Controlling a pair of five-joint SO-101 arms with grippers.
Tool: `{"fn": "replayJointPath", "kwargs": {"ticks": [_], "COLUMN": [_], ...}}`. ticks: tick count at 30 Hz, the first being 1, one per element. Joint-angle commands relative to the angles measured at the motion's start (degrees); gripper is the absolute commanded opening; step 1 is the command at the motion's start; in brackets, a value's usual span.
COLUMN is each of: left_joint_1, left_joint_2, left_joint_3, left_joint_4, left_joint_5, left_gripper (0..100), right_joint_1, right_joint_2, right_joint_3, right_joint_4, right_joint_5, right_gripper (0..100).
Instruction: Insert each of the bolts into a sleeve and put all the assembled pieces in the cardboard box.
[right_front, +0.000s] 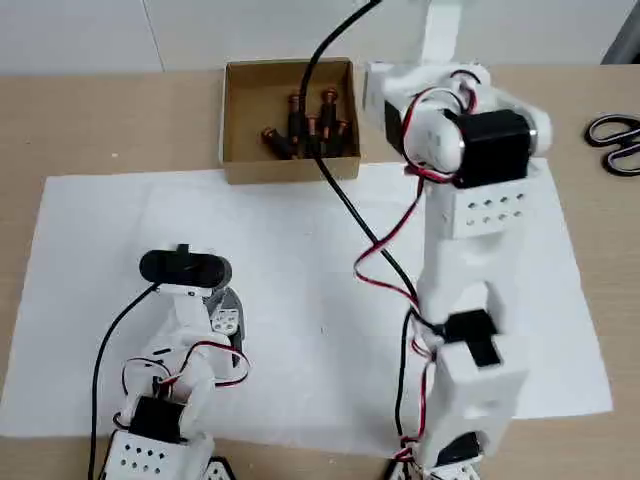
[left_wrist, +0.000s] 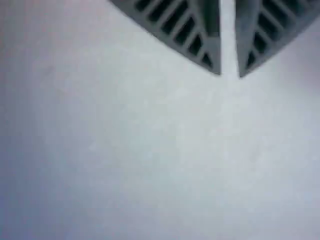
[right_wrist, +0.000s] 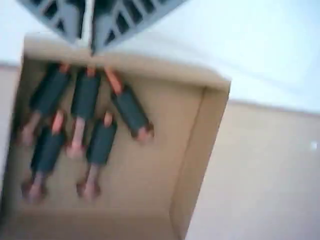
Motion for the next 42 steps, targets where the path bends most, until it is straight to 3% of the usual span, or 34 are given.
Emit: {"fn": "replayJointPath", "kwargs": {"ticks": [1, 18, 27, 35, 42], "left_joint_1": [-0.2, -0.2, -0.2, -0.2, -0.2], "left_joint_2": [-0.5, -0.5, -0.5, -0.5, -0.5], "left_joint_3": [-2.9, -2.9, -2.9, -2.9, -2.9], "left_joint_4": [0.2, 0.2, 0.2, 0.2, 0.2], "left_joint_5": [-0.4, -0.4, -0.4, -0.4, -0.4], "left_gripper": [1, 1, 1, 1, 1], "right_joint_1": [0.7, 0.8, 0.8, 1.3, 9.4], "right_joint_2": [-9.5, -44.9, -67.9, -79.2, -82.8], "right_joint_3": [9.3, 61.3, 96.4, 116.0, 129.0], "right_joint_4": [1.1, -0.7, -14.2, -21.3, -33.5], "right_joint_5": [0.1, -0.2, -0.1, -0.1, 0.4], "right_gripper": [0.4, 0.4, 0.4, 0.4, 0.4]}}
